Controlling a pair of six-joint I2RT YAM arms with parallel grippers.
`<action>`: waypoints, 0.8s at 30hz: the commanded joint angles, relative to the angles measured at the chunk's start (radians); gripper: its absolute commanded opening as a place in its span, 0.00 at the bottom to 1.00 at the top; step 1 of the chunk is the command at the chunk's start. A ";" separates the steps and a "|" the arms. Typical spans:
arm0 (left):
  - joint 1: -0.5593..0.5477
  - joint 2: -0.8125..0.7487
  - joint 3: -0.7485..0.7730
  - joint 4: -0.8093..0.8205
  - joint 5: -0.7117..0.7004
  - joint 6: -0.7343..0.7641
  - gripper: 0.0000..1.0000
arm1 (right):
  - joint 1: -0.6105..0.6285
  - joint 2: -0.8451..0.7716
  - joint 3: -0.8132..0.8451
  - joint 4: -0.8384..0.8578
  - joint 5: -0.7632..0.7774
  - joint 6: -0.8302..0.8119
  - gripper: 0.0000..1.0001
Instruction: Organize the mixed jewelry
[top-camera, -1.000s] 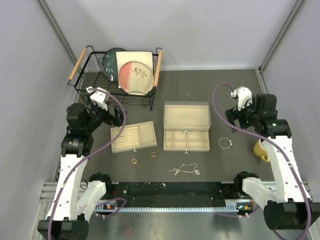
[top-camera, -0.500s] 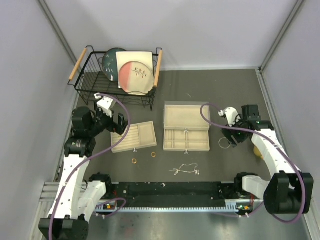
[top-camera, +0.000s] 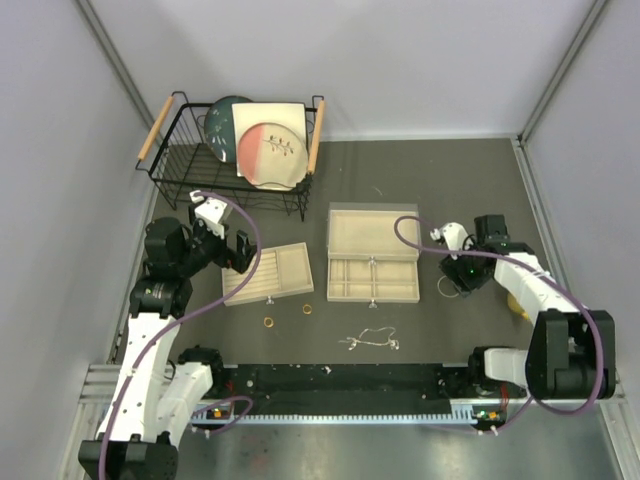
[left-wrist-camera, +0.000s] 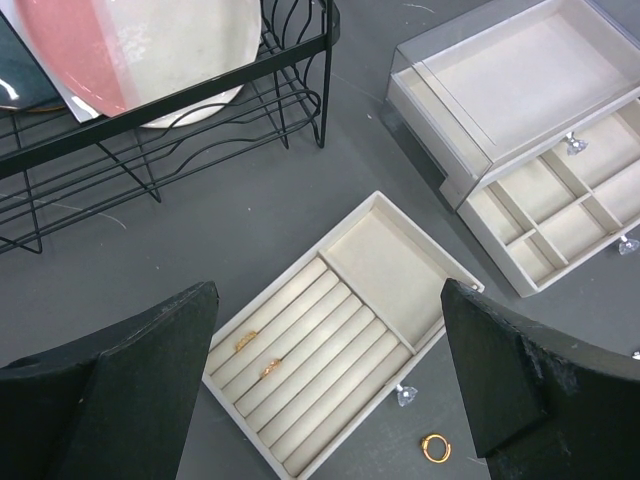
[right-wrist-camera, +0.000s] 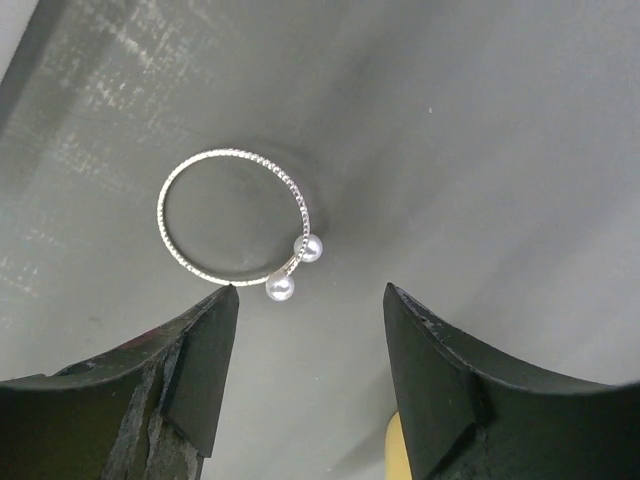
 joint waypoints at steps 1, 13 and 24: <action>0.004 0.001 -0.007 0.046 0.000 0.012 0.99 | -0.009 0.045 0.019 0.077 -0.010 0.016 0.60; 0.004 -0.002 -0.015 0.057 -0.014 0.020 0.99 | -0.009 0.156 0.049 0.134 -0.004 0.041 0.40; 0.004 -0.022 -0.025 0.061 -0.043 0.028 0.99 | -0.009 0.067 0.059 0.085 -0.012 0.047 0.00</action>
